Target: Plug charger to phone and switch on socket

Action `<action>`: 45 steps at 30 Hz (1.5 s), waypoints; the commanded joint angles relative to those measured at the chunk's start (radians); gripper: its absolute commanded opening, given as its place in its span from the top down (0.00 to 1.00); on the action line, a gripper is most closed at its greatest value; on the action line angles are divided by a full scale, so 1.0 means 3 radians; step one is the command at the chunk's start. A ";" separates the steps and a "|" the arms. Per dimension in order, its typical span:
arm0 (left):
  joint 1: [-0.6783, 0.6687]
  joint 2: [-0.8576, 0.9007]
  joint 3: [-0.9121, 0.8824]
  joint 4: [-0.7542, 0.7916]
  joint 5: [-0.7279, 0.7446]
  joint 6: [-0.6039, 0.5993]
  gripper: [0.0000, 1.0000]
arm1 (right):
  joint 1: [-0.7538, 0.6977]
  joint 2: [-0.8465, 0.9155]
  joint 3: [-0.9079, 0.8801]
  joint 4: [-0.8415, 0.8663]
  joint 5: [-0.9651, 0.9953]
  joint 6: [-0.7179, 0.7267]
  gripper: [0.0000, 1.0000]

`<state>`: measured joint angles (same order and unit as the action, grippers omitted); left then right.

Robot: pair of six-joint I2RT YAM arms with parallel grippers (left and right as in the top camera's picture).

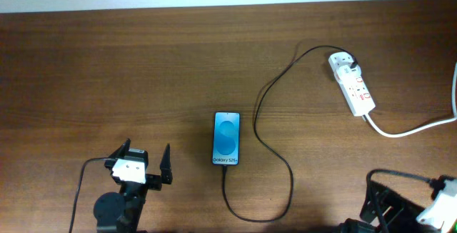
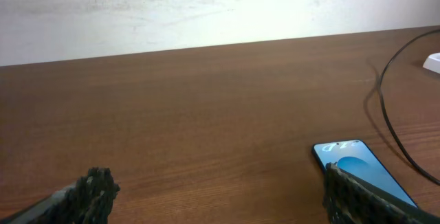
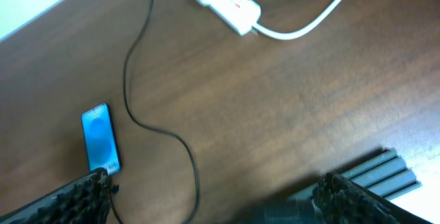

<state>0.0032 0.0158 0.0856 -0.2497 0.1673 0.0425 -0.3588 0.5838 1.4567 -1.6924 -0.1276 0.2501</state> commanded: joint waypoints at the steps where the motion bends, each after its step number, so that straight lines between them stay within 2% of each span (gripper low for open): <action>1: 0.0020 -0.0014 -0.0018 -0.0003 -0.0024 0.0038 0.01 | 0.0017 -0.0230 -0.0220 -0.0020 -0.0010 -0.0046 0.02; 8: 0.0020 -0.0014 -0.0018 -0.0003 -0.0024 0.0038 0.01 | 0.0017 -0.0340 -0.0626 -0.0020 -0.0033 -0.0066 0.02; 10: 0.0020 -0.0014 -0.0018 -0.0003 -0.0024 0.0038 0.01 | 0.0017 -0.0340 -0.0734 -0.0020 -0.0060 -0.0324 0.02; 18: 0.0020 -0.0014 -0.0018 -0.0003 -0.0024 0.0038 0.01 | -0.0095 -0.0350 -0.0748 0.0043 -0.0072 -0.0388 0.02; 22: 0.0020 -0.0014 -0.0018 -0.0003 -0.0024 0.0038 0.01 | -0.0098 -0.0481 -0.0749 0.0254 -0.0075 -0.0397 0.02; 27: 0.0020 -0.0014 -0.0018 -0.0003 -0.0024 0.0038 0.01 | 0.0074 -0.0988 -0.0932 0.1258 -0.0365 -0.0393 0.02; 33: 0.0020 -0.0014 -0.0018 -0.0003 -0.0024 0.0038 0.01 | 0.0420 -0.1495 -0.1919 0.2426 -0.0470 -0.0022 0.02; 37: 0.0020 -0.0014 -0.0018 -0.0003 -0.0024 0.0038 0.01 | 0.0478 -0.1821 -0.2539 0.3340 -0.0721 -0.0018 0.02; 41: 0.0020 -0.0014 -0.0018 -0.0003 -0.0024 0.0038 0.01 | 0.0479 -0.1933 -0.2860 0.3989 -0.0886 -0.0018 0.02; 45: 0.0020 -0.0014 -0.0018 -0.0003 -0.0024 0.0038 0.01 | 0.0486 -0.1933 -0.3029 0.4337 -0.0886 -0.0018 0.02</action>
<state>0.0032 0.0158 0.0856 -0.2497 0.1669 0.0425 -0.2211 0.0154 0.5793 -0.4328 -0.3714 0.2367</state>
